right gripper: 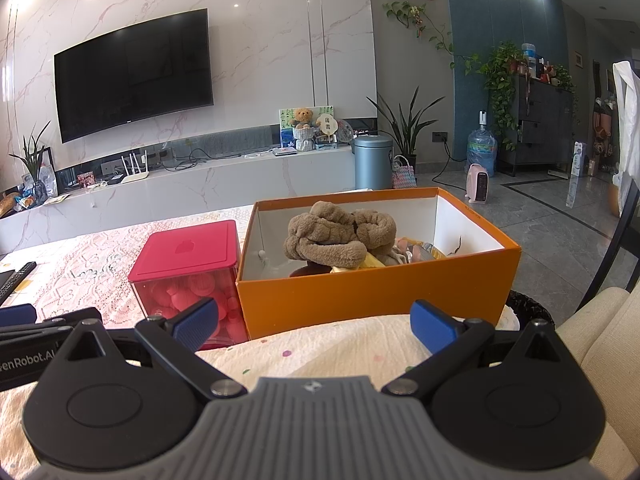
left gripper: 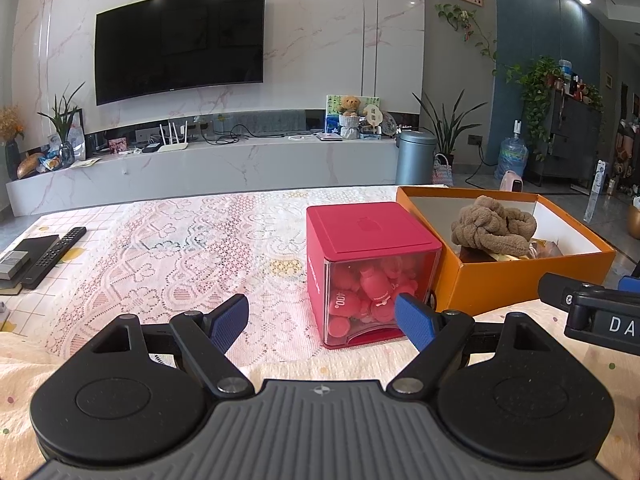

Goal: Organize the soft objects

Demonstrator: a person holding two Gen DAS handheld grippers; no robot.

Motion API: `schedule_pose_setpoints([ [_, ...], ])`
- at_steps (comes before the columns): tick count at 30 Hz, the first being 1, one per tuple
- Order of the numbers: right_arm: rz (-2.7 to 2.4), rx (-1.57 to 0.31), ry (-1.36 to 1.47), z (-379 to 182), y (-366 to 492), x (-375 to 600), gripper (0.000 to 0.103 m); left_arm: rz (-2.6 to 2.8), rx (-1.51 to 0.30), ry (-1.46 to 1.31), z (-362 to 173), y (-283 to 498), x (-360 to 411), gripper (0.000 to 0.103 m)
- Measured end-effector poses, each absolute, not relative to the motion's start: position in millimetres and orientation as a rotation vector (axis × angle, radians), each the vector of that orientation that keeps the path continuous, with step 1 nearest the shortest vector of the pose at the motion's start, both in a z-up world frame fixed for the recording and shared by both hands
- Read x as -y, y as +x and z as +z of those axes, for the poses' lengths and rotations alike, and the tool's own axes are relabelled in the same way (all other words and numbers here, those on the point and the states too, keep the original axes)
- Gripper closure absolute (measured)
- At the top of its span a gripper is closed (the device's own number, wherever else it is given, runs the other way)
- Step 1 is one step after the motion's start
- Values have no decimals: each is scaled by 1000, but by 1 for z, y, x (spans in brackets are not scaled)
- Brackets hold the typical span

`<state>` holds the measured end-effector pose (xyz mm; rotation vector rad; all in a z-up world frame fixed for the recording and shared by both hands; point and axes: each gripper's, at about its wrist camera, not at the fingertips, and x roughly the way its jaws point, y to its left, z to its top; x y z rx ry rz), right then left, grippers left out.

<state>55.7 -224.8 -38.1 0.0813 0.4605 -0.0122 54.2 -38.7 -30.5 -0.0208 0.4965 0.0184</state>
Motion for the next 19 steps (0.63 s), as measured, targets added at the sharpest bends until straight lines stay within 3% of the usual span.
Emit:
schedule_pose_setpoints([
  [19, -12, -461, 81, -38, 56, 225, 3, 6, -490, -17, -29, 53, 39, 6],
])
